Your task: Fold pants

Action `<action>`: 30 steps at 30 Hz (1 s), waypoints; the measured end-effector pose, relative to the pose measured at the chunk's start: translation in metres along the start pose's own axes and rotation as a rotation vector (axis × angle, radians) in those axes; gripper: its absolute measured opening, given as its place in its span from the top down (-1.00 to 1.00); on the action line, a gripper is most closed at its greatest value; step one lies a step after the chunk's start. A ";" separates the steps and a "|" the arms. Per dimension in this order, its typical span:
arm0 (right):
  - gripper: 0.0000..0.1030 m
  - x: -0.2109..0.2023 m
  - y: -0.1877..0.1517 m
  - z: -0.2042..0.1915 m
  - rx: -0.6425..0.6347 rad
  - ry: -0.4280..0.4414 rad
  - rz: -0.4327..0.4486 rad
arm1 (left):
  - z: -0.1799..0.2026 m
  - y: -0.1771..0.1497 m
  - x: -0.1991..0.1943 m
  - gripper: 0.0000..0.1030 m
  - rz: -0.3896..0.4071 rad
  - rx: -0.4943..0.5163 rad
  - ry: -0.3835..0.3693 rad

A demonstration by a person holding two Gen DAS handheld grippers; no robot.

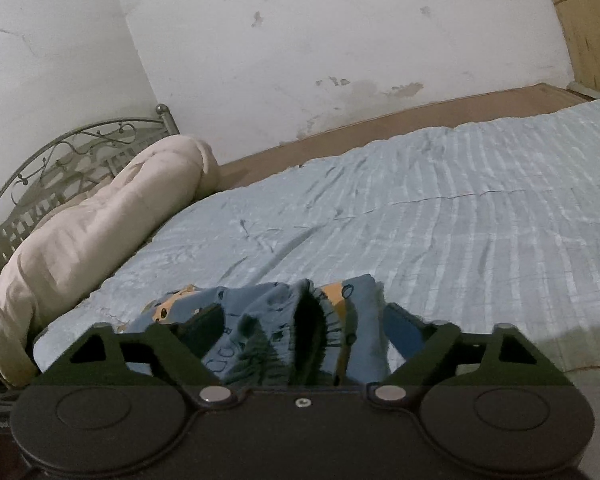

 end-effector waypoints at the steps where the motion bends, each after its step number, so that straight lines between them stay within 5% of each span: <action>1: -0.49 0.000 -0.003 0.000 -0.005 -0.002 0.001 | 0.000 0.000 0.000 -0.99 0.000 0.000 -0.001; 16: 1.00 -0.022 0.002 -0.003 -0.053 -0.023 0.065 | 0.005 0.007 -0.012 -0.99 0.022 0.019 -0.024; 22: 0.94 -0.045 0.017 0.009 -0.024 -0.054 0.114 | 0.003 0.005 -0.012 -0.99 0.008 0.014 -0.025; 26: 0.32 -0.050 0.000 0.014 0.055 -0.005 0.039 | 0.000 0.002 -0.010 -0.99 -0.005 0.004 -0.021; 30: 0.03 -0.059 -0.026 0.008 0.079 0.041 -0.027 | -0.001 -0.001 -0.007 -0.99 -0.013 0.005 -0.025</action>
Point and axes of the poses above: each gripper's, at about its wrist camera, not at the fingertips, and x roughly the way its jaws point, z to its right, y to its top, the point moved 9 cm from there along x, roughly the way its jaws point, and after that the axes turned 12 degrees about x, right-handed, at the moved point
